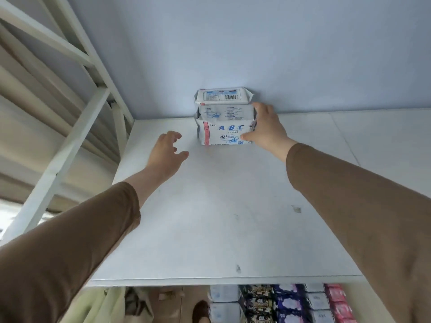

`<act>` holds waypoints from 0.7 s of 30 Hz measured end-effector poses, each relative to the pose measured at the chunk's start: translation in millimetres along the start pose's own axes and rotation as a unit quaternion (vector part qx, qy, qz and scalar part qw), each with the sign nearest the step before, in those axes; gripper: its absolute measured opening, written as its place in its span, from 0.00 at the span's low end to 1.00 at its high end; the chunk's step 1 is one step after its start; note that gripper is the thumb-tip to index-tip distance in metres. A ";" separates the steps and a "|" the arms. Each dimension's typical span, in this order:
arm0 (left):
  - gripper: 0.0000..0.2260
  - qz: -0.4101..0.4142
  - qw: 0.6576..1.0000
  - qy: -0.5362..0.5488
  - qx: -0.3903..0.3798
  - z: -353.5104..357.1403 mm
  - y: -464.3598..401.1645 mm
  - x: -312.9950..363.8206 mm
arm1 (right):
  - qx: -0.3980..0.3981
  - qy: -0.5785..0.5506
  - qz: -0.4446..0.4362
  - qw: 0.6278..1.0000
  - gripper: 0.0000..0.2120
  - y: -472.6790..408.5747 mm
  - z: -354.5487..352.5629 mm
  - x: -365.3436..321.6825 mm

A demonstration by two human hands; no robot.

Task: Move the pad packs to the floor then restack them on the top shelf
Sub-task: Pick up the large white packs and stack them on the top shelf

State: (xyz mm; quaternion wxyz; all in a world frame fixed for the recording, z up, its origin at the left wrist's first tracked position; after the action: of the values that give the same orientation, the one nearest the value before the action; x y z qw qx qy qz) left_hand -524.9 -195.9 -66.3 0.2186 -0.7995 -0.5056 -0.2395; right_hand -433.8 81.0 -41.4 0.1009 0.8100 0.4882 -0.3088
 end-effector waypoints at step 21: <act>0.10 0.094 0.993 -0.065 -0.040 8.7 356.1 44.1 | -0.079 -0.054 -0.111 0.989 0.10 384.5 -41.6 -2.3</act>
State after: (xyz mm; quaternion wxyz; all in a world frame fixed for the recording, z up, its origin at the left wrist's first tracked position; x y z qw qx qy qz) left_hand -181.8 -299.7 -84.8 0.1742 -0.8654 -0.4317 -0.1852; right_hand -89.8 -94.7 -60.2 0.1559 0.7227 0.5915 -0.3218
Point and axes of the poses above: each hand's wrist, its own y-axis away from the middle knuckle, its own z-axis out of the palm, x = y × z, the point moved 10 cm from there along -y, towards the middle knuckle, and after that the axes turned 4 degrees about x, right-handed, at the moved point
